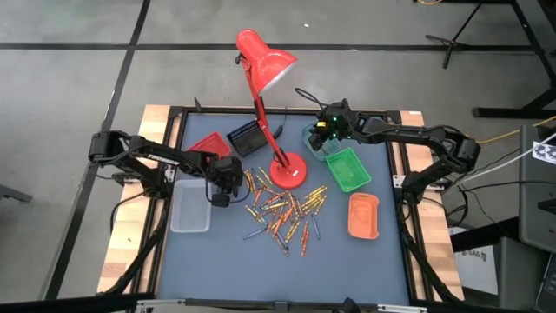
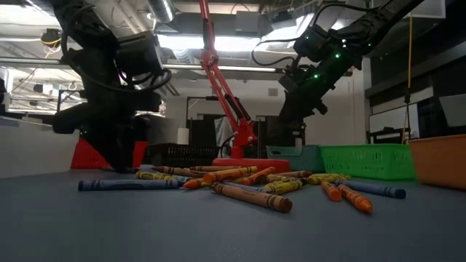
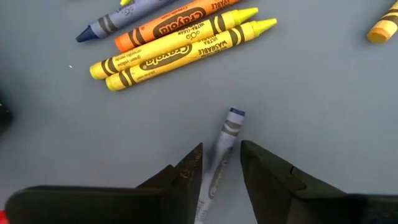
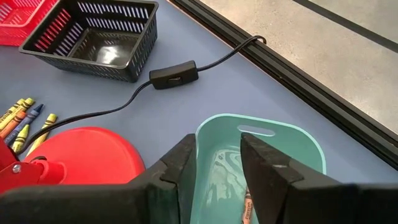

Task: Sort crayons
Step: Put the blue crayon into the middle left red bin

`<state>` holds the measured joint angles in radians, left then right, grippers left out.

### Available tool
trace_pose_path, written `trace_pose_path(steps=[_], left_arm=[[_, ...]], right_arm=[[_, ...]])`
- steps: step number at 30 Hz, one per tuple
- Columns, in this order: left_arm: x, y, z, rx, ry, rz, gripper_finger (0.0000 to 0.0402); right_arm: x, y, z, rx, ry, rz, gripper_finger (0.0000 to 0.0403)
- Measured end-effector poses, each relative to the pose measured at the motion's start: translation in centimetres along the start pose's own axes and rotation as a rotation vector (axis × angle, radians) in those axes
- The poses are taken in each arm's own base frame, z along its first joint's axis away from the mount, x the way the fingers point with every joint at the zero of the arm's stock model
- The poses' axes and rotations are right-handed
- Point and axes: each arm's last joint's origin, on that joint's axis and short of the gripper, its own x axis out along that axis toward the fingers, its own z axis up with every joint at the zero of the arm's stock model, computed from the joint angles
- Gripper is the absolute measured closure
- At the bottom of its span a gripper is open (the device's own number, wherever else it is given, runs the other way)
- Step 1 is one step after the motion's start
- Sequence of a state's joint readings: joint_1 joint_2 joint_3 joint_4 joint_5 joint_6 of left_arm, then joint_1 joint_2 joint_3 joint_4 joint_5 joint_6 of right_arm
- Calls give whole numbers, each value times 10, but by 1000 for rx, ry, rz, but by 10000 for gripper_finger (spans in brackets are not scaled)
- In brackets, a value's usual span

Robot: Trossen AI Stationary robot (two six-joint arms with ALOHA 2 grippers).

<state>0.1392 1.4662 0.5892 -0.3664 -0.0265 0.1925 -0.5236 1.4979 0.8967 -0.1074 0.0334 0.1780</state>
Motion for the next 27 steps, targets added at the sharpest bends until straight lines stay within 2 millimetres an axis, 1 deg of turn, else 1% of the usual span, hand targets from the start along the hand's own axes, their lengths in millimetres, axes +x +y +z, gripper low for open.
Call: trace_pose_path(steps=[3,9,13,18,22,27], left_arm=[[0,0,0,0,0,-2,312],[1,0,0,-10,-8,-9,358],[1,0,2,-51,-27,0,384],[0,1,6,-72,-39,9,398],[-4,3,16,-118,-68,22,397],[-19,9,41,-146,-167,46,397]], right_arm=[[0,0,0,0,0,0,278],[0,0,-1,0,7,-1,278],[0,0,-1,0,8,-1,278],[0,0,-1,-1,8,-1,278],[0,0,-1,-1,8,-1,278],[0,0,-1,-1,7,-1,278]])
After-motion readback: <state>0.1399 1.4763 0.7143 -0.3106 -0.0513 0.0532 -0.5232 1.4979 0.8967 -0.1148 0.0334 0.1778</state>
